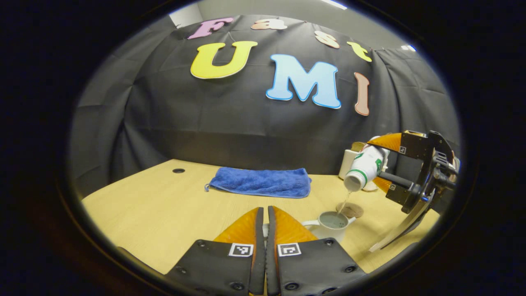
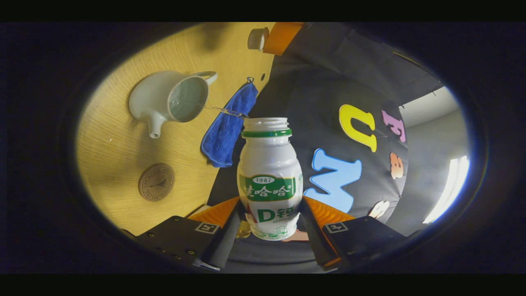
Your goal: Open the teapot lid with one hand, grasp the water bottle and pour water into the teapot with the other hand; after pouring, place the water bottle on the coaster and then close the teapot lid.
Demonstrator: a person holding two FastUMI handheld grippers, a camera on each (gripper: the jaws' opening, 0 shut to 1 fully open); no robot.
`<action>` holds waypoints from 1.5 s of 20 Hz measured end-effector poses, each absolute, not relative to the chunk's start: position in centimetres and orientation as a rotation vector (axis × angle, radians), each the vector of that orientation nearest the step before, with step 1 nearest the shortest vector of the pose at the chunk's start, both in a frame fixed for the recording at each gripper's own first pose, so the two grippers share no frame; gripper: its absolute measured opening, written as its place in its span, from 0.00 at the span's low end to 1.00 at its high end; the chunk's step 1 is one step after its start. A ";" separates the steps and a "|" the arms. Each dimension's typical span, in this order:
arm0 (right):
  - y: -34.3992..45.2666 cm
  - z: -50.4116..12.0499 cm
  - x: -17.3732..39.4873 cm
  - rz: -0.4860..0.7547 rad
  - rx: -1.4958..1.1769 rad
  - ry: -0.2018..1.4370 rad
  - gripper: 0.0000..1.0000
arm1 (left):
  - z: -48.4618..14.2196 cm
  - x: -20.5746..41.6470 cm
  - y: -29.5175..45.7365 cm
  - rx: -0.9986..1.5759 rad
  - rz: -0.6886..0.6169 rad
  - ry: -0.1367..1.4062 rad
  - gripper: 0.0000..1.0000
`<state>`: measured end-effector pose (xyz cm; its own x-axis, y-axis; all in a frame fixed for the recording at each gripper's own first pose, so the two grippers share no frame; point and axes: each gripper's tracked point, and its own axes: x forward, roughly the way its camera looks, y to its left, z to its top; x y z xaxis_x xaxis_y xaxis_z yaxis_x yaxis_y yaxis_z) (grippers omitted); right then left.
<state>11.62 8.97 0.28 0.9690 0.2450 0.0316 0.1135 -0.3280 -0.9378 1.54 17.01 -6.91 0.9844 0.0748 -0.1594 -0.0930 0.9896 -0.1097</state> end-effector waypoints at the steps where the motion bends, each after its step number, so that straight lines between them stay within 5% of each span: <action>1: 9.1 0.4 11.5 0.135 -1.915 -0.264 0.78 | -7.1 1.6 17.0 -0.118 0.083 0.157 0.08; 21: 11.0 4.0 11.1 0.089 -2.029 -0.426 0.78 | -7.1 1.6 16.5 -0.116 0.069 0.159 0.12; 22: 11.1 4.1 11.1 0.087 -2.030 -0.434 0.77 | -7.1 1.6 16.5 -0.115 0.069 0.159 0.04; 29: 11.2 4.2 10.8 0.095 -1.976 -0.428 0.77 | -6.8 1.7 16.2 -0.119 0.064 0.150 0.04; 30: 10.7 3.5 10.9 0.106 -1.937 -0.397 0.77 | -6.7 1.7 16.1 -0.124 0.059 0.146 0.12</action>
<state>10.86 10.72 3.49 0.9396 0.3238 0.1106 0.2251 -0.3417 -0.9125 1.69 16.11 -6.66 0.9876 0.0500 -0.1485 -0.0680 0.9906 -0.1188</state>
